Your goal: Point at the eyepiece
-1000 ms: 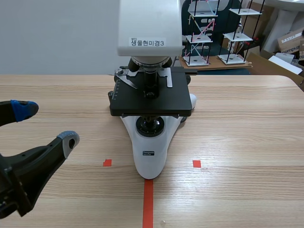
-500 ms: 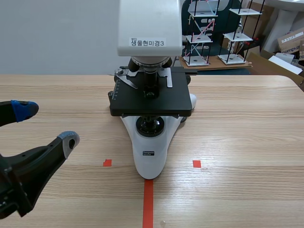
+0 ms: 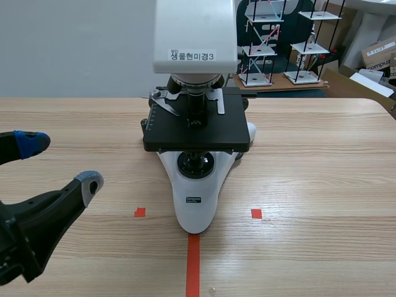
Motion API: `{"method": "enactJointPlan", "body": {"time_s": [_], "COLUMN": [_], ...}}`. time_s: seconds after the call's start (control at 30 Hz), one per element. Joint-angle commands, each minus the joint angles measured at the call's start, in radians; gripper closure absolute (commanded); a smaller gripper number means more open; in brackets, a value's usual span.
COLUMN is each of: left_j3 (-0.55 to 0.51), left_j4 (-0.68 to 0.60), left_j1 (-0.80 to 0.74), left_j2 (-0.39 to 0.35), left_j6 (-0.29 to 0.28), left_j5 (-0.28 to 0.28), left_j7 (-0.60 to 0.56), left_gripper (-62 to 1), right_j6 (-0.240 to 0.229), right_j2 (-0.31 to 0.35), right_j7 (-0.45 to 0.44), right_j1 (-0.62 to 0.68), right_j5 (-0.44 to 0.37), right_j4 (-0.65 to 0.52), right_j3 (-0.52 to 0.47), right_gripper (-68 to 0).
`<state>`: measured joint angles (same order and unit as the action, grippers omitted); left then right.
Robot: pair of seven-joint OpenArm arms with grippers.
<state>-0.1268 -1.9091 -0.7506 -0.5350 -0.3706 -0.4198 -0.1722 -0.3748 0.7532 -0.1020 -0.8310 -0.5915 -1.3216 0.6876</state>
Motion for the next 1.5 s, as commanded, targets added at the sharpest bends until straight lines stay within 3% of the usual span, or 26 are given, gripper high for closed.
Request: {"method": "enactJointPlan", "body": {"time_s": [0.0,1.47], "left_j3": [0.004,0.004], "left_j4": [-0.016,-0.015], "left_j1": [0.0,0.0], "left_j2": [0.0,0.0], "left_j6": [-0.002,-0.002], "left_j5": [-0.006,-0.006], "left_j7": [-0.018,-0.018], "left_gripper": [-58.1,-58.1], "right_j6": [0.007,0.006], "right_j2": [-0.001,-0.016], "right_j7": [-0.008,-0.008], "right_j1": [-0.031,-0.033], "right_j5": [-0.008,-0.008], "right_j4": [-0.005,-0.003], "right_j3": [-0.011,-0.003], "right_gripper": [-1.7,-1.7]}}
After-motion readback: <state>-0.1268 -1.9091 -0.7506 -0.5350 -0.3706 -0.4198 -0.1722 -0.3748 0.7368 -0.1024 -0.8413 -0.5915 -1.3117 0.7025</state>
